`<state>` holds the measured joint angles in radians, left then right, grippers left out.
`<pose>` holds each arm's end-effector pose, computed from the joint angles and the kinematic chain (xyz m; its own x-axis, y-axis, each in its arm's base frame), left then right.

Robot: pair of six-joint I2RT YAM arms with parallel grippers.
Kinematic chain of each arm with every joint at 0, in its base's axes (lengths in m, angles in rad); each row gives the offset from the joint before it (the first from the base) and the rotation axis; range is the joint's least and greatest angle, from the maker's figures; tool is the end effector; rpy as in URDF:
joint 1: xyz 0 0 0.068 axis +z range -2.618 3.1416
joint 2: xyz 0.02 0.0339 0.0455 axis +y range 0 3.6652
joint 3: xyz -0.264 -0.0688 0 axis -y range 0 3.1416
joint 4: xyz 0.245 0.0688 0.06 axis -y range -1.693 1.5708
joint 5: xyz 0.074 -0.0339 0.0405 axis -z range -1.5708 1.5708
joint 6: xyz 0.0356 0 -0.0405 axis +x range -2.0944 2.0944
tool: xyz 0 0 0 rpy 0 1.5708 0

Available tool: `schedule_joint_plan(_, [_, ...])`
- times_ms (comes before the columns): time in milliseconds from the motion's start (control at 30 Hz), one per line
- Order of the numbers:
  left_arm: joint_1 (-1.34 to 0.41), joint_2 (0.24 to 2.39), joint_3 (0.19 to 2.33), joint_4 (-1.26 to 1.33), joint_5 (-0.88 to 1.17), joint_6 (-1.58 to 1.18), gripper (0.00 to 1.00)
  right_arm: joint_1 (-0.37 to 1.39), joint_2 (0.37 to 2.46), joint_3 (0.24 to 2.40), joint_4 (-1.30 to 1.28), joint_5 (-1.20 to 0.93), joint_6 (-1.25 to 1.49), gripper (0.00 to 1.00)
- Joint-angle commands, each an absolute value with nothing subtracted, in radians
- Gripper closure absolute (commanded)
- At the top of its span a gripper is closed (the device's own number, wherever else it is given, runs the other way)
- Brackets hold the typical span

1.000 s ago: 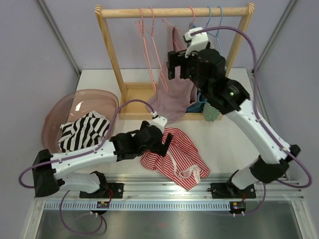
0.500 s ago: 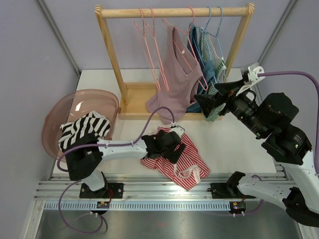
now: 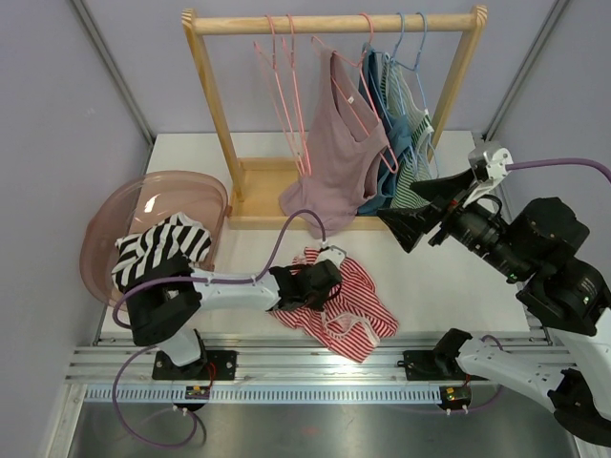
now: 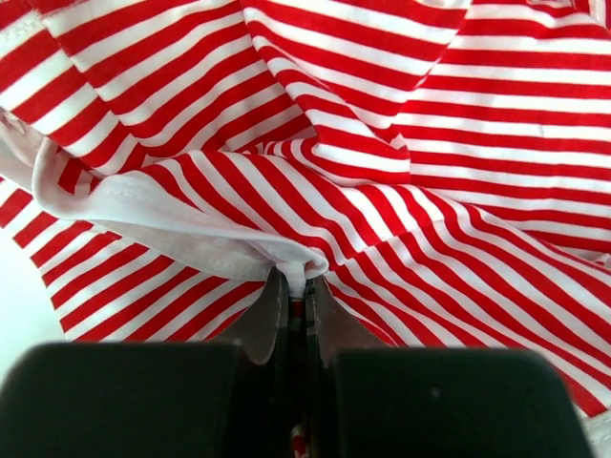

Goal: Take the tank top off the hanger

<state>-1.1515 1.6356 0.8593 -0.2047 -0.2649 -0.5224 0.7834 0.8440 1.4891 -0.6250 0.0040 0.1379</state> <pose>0.1364 -0.2832 0.1580 -0.7035 0.3954 -0.5906 0.5437 0.8345 -0.0890 0.0808 0.0802 0.5082 -0.0825 0.1118 -0.9903 -0.6981 0.7026 0.1375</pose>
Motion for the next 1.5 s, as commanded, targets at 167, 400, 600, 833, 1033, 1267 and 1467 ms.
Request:
schedule_joint_plan(167, [-1.154, 1.316, 0.877, -0.516, -0.552, -0.615, 1.0, 0.788, 0.833, 1.476, -0.583, -0.006, 0.141, 0.0])
schedule_joint_plan(400, [-1.108, 1.117, 1.005, -0.811, -0.788, -0.676, 1.0, 0.788, 0.835, 1.471, -0.565, -0.006, 0.133, 0.01])
schedule_joint_plan(600, [-1.031, 0.976, 1.181, -0.966, -0.859, -0.66, 1.0, 0.788, 0.838, 1.471, -0.554, 0.025, 0.127, 0.0])
schedule_joint_plan(833, [-0.787, 0.945, 1.354, -0.976, -0.783, -0.514, 1.0, 0.788, 0.839, 1.445, -0.534, 0.023, 0.138, 0.0])
schedule_joint_plan(1033, [-0.425, 1.002, 1.492, -0.937, -0.641, -0.462, 1.0, 0.788, 0.851, 1.428, -0.512, 0.025, 0.146, 0.01])
schedule_joint_plan(1267, [-0.057, 1.075, 1.499, -0.87, -0.459, -0.448, 0.8, 0.788, 0.885, 1.462, -0.548, 0.13, 0.158, 0.01])
schedule_joint_plan(1467, [0.084, 1.115, 1.457, -0.85, -0.365, -0.439, 0.01, 0.788, 0.943, 1.516, -0.61, 0.281, 0.146, 0.01])
